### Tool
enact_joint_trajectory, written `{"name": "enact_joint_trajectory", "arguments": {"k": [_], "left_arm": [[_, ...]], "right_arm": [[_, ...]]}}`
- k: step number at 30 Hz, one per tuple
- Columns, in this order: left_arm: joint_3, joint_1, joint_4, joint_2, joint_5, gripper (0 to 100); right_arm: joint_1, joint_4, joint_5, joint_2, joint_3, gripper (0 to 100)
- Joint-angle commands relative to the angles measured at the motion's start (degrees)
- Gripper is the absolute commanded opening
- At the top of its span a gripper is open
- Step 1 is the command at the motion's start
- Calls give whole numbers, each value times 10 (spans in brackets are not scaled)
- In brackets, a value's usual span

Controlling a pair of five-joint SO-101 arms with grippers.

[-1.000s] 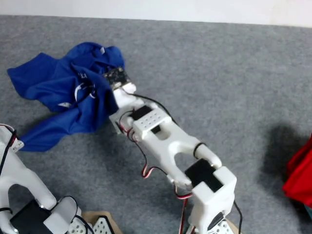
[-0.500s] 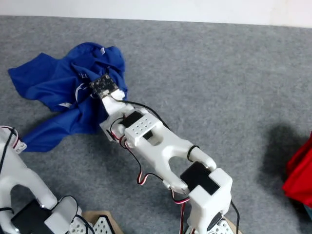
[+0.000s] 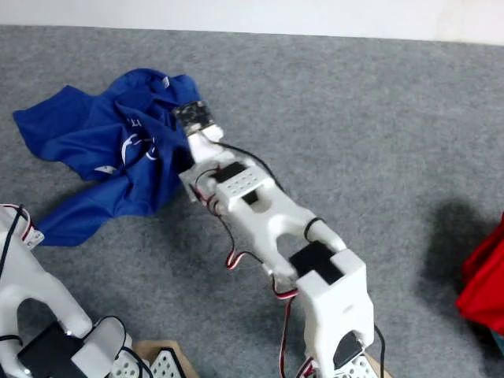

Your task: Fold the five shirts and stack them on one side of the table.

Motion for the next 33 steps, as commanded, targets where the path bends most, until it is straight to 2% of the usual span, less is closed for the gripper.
{"name": "enact_joint_trajectory", "arguments": {"k": [1,4,9,14,17,25,33], "left_arm": [[-5,15,-10,-3,9,5],[-25,23,-10,-4,53,5],[-73,80,-6,-6,111,5],[-149,115,10,-7,179,5],[-192,111,16,-7,222,5],[-291,99,29,-7,301,5],[-452,100,131,-7,317,5]], "right_arm": [[35,35,-6,-47,-19,5],[66,101,-5,-102,-14,5],[136,174,-5,-211,-13,5],[221,199,0,-320,-13,5],[257,199,51,-387,-13,5],[301,202,114,-590,21,5],[298,202,125,-805,116,5]]}}
